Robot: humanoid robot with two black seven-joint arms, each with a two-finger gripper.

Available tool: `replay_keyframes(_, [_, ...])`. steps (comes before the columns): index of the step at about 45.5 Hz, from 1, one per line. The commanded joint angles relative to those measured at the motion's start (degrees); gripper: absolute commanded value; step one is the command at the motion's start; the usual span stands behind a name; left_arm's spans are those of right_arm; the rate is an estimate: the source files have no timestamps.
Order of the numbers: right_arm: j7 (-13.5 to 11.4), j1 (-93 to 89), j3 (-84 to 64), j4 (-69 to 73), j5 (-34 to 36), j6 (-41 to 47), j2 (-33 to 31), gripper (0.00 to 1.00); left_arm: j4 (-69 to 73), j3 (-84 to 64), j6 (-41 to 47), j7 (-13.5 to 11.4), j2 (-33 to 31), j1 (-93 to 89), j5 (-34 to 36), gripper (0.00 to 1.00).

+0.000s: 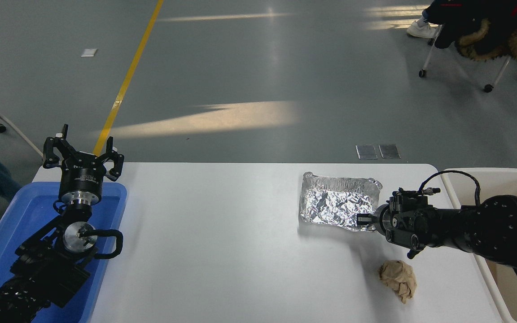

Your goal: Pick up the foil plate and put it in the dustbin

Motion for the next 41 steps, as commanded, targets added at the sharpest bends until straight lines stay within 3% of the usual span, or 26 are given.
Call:
replay_keyframes(1, [-0.1, 10.4, 0.2, 13.0, 2.3, -0.4, -5.8, 0.0, 0.0, 0.0, 0.0, 0.0, 0.0, 0.0, 0.0, 0.99])
replay_keyframes(10, [0.0, 26.7, -3.6, 34.0, 2.8, 0.5, -16.4, 0.0, 0.0, 0.0, 0.0, 0.0, 0.0, 0.0, 0.0, 0.99])
replay_keyframes(20, [0.2, 51.7, -13.9, 57.9, 3.3, 5.0, -23.0, 0.0, 0.0, 0.0, 0.0, 0.0, 0.0, 0.0, 0.0, 0.99])
replay_keyframes(26, [2.6, 65.6, -17.6, 61.0, 5.2, 12.9, -25.1, 0.0, 0.0, 0.0, 0.0, 0.0, 0.0, 0.1, -0.1, 0.99])
replay_keyframes(35, [9.0, 81.4, -20.7, 61.0, 10.2, 28.8, -24.8, 0.0, 0.0, 0.0, 0.0, 0.0, 0.0, 0.1, -0.1, 0.99])
replay_keyframes(41, [10.4, 88.0, -20.9, 61.0, 10.3, 36.2, -24.6, 0.0, 0.0, 0.0, 0.0, 0.0, 0.0, 0.1, -0.1, 0.99])
